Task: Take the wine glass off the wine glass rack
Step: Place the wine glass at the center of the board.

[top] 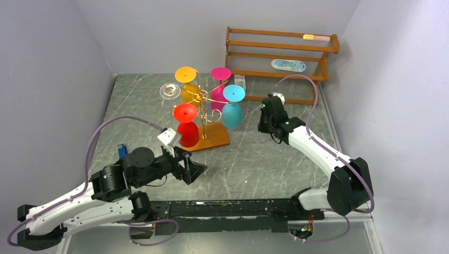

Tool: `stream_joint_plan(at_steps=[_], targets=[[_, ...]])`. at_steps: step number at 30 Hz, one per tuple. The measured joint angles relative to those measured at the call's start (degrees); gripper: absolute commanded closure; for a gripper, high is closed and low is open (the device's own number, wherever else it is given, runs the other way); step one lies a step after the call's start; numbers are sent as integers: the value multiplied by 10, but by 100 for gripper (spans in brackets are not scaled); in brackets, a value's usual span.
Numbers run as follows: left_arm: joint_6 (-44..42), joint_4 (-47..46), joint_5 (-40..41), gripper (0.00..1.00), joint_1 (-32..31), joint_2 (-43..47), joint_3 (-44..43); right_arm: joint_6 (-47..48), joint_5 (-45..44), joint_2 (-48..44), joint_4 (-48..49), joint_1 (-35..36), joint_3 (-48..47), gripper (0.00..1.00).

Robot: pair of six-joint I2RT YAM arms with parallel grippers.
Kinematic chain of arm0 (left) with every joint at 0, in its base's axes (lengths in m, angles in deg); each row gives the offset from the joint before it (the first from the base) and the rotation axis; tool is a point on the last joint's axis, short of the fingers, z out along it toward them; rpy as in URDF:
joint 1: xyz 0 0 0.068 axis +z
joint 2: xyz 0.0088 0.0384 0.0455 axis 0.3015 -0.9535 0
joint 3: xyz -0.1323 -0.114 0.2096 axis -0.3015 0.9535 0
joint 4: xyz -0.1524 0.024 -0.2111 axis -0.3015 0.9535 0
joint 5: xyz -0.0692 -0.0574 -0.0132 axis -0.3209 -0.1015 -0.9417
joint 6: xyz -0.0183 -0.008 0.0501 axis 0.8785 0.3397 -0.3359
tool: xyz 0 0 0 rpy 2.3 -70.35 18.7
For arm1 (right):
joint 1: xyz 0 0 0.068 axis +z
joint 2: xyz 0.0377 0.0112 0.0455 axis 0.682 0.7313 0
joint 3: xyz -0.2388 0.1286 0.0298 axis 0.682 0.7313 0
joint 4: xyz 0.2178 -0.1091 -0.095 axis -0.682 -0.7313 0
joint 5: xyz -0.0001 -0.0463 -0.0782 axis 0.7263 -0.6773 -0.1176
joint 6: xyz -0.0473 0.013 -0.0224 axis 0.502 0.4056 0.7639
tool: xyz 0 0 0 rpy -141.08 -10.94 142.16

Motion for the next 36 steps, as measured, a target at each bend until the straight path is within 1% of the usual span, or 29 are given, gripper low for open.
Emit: stream_joint_plan(at_steps=[3, 7, 15, 22, 27, 30, 32, 36], targets=[[17, 29, 31, 3, 0, -7, -21, -3, 38, -7, 2, 3, 11, 100], [38, 69, 69, 5, 0, -25, -56, -4, 56, 9, 1, 9, 16, 100], [68, 115, 113, 5, 0, -48, -68, 7, 34, 40, 7, 28, 9, 100], [94, 156, 151, 4, 0, -37, -73, 19, 27, 63, 7, 34, -10, 100], [95, 177, 175, 4, 0, -24, -97, 29, 30, 75, -2, 35, -24, 93], [95, 192, 183, 4, 0, -28, -115, 35, 36, 78, -7, 35, -29, 88], [95, 197, 184, 4, 0, -34, -120, 37, 41, 79, -11, 35, -31, 86], [95, 206, 188, 3, 0, -50, -121, 46, 54, 80, -24, 35, -39, 68]])
